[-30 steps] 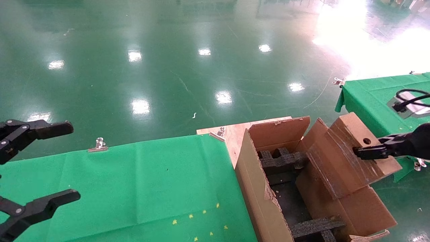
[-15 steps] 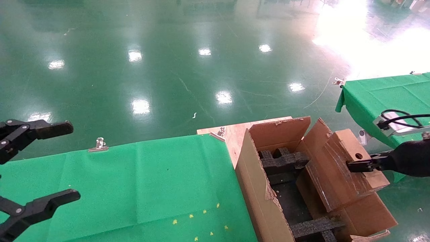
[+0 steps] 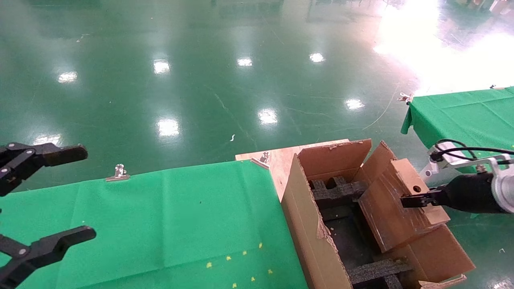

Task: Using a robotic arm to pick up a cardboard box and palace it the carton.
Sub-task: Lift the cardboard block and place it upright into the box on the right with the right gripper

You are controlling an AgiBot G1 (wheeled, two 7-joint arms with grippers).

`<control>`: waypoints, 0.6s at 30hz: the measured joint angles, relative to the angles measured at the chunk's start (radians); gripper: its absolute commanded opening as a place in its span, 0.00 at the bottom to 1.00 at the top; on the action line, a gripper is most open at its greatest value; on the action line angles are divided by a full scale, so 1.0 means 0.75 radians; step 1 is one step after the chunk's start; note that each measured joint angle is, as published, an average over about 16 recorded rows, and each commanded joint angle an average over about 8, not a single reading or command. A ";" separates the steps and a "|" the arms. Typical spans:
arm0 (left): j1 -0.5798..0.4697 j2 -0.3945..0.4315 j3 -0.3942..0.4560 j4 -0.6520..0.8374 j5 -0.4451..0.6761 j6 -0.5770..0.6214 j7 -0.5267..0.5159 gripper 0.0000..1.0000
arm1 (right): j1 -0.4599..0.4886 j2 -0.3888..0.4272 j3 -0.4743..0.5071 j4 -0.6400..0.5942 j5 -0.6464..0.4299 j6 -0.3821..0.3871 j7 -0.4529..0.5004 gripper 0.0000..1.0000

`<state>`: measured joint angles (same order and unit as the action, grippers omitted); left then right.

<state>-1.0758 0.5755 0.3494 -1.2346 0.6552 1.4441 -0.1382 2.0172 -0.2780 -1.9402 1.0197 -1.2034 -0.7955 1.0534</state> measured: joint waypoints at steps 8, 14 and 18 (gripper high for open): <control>0.000 0.000 0.000 0.000 0.000 0.000 0.000 1.00 | -0.079 -0.057 -0.028 -0.024 0.004 0.083 0.030 0.00; 0.000 0.000 0.000 0.000 0.000 0.000 0.000 1.00 | -0.145 -0.114 -0.045 -0.057 0.014 0.143 0.041 0.00; 0.000 0.000 0.000 0.000 0.000 0.000 0.000 1.00 | -0.191 -0.155 -0.052 -0.082 0.026 0.178 0.038 0.00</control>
<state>-1.0758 0.5755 0.3494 -1.2346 0.6552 1.4441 -0.1382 1.8740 -0.3946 -1.9791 0.9584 -1.1842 -0.6621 1.0816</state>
